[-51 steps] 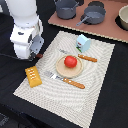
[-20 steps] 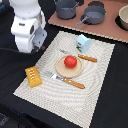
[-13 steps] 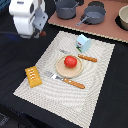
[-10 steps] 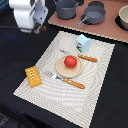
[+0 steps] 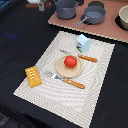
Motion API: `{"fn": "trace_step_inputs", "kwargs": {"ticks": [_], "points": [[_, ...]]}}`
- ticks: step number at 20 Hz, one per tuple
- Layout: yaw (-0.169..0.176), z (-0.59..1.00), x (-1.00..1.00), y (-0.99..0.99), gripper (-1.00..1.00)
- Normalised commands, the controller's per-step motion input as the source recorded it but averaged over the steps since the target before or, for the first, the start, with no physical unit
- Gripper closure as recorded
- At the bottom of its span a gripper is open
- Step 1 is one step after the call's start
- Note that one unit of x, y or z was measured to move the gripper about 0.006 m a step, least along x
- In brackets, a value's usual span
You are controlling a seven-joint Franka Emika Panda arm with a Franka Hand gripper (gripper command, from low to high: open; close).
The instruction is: Interact with the objects in diverse but meaningful ways.
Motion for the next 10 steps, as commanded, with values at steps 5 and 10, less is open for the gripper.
{"fn": "trace_step_inputs", "kwargs": {"ticks": [5,10], "points": [[-0.001,0.17,0.37,0.77,1.0],[-0.014,0.14,0.48,0.73,1.0]]}}
